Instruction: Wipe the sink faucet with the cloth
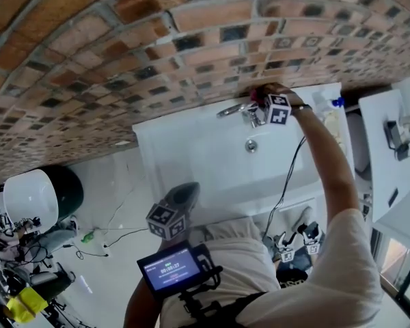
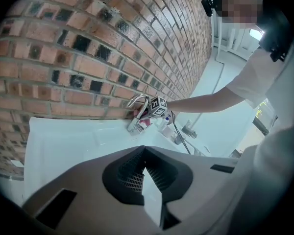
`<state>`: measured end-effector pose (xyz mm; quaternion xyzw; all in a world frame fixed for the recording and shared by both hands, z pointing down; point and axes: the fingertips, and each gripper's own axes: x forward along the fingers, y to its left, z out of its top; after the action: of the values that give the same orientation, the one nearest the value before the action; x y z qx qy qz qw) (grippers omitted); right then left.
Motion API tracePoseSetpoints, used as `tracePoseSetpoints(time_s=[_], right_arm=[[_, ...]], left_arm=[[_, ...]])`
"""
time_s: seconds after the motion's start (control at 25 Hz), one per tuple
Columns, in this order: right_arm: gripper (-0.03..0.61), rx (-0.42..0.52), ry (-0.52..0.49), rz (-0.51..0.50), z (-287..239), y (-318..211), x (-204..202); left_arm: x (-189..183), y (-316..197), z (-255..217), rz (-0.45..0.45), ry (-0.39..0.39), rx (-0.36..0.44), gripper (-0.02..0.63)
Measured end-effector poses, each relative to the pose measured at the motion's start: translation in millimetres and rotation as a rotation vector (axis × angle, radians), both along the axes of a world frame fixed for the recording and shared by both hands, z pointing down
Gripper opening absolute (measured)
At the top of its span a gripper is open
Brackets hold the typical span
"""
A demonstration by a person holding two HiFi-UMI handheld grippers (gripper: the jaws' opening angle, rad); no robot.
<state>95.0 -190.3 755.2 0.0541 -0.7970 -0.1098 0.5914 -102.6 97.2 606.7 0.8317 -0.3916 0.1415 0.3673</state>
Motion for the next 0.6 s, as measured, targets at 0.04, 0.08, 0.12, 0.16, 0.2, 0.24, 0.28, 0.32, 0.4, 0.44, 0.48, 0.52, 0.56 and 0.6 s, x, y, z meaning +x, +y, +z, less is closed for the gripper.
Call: tracePoseSetpoints(time_s=[0.04,0.08,0.12,0.16,0.2,0.24,0.28,0.32,0.4,0.44,0.48,0.52,0.56,0.6], right_arm=[[0.061,0.016,0.008,-0.012,1,-1,0],[0.061,0.032,0.012,-0.020,1,-1,0],[0.061,0.043,0.008,-0.020,0,-1,0],[0.061,0.050,-0.007,-0.014,-1,0,-1],[0.060,0.060,-0.027,-0.008,-5,1,-2],[0.060,0.075,-0.043,-0.007,-9,1,-4],[0.060,0.098,-0.054,-0.015,-14,1,-6],[0.060,0.122,-0.062,-0.029,-19,2,-7],[0.060,0.154,-0.097,-0.053,-34,5,-14],[0.060,0.167,-0.116,-0.064,-42,7,-17],[0.058,0.184,-0.123,-0.080,-50,8,-20],[0.058,0.203,-0.120,-0.101,-58,10,-20],[0.058,0.220,-0.113,-0.120,-65,10,-20],[0.058,0.236,-0.108,-0.137,-72,11,-20]], left_arm=[[-2,-1,2,-0.009,0.001,-0.003,-0.006],[-3,0,4,-0.016,0.003,-0.008,-0.006],[-3,0,5,-0.018,0.006,-0.012,-0.006],[-1,0,6,-0.016,0.008,-0.013,-0.006],[1,0,6,-0.012,0.009,-0.014,-0.006],[3,0,7,-0.008,0.010,-0.015,-0.006],[5,0,7,-0.006,0.012,-0.016,-0.006],[5,0,6,-0.005,0.013,-0.016,-0.006],[5,-1,6,-0.004,0.012,-0.012,-0.006],[5,-2,5,-0.002,0.012,-0.010,-0.006],[6,-2,5,0.000,0.013,-0.009,-0.006],[7,-1,5,0.003,0.015,-0.008,-0.006],[9,-1,5,0.008,0.017,-0.007,-0.006],[10,-1,4,0.012,0.019,-0.006,-0.006]])
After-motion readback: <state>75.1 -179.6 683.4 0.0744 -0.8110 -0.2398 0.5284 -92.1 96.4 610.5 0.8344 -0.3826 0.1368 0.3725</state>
